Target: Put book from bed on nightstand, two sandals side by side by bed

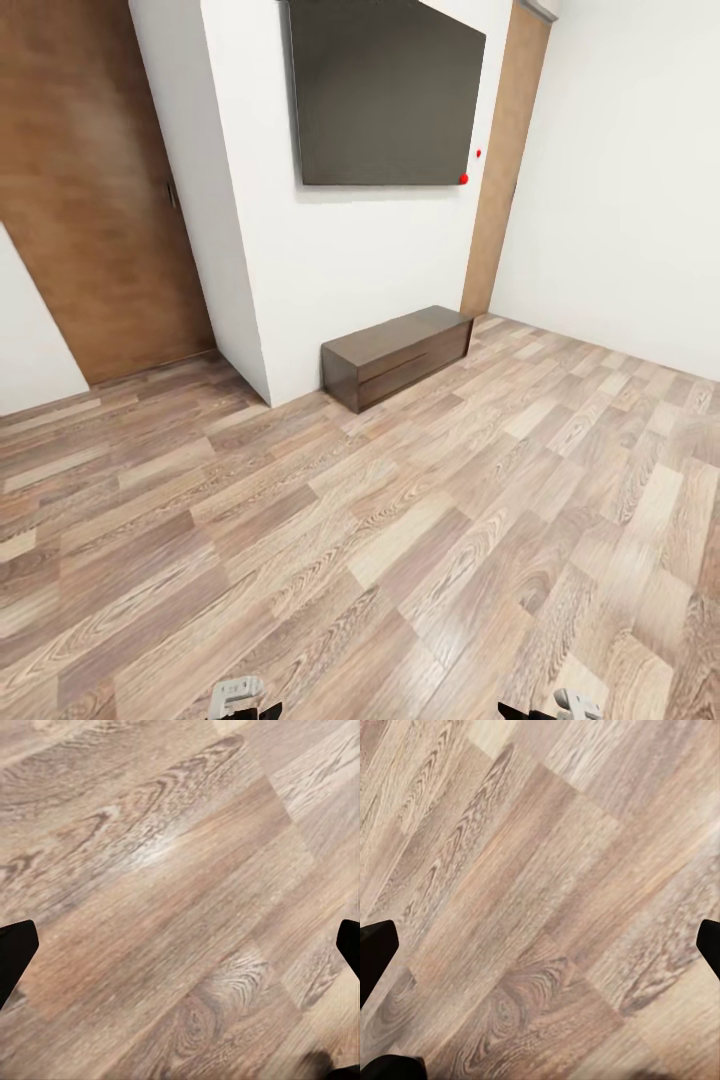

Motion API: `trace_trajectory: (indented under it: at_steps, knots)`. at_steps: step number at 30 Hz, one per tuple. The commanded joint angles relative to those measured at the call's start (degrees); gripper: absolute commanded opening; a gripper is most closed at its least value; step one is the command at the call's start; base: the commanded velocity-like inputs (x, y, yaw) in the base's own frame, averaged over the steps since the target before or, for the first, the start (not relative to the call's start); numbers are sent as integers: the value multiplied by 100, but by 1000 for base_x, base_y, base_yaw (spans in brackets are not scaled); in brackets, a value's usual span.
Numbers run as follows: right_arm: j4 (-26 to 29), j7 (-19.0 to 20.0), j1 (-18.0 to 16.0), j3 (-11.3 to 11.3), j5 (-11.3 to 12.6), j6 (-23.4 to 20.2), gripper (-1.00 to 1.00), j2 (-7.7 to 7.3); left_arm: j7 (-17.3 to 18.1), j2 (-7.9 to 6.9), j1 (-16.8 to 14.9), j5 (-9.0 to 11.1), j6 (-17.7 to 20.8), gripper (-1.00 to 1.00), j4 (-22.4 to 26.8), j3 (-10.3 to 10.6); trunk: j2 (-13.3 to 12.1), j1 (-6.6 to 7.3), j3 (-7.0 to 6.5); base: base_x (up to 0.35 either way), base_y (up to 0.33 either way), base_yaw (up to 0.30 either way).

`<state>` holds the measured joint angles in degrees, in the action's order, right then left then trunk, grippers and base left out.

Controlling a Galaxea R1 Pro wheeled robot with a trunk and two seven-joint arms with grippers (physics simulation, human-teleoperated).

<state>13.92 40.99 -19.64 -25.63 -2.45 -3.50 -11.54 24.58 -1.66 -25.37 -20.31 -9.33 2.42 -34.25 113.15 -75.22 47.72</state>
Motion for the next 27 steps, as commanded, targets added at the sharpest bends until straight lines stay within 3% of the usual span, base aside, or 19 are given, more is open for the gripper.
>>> trace_trajectory:
  at_steps: [1, 27]
  knots:
    - [5, 32, -3, -47, -27, -37, 100, 2, 12, -1, -3, -61, -25, 100, -4, -46, -39, 23, -13, 0, 0, 0]
    - [5, 32, -2, -47, -27, -37, 100, 2, 12, -1, -3, -61, -25, 100, -4, -48, -1002, 551, -444, 0, 0, 0]
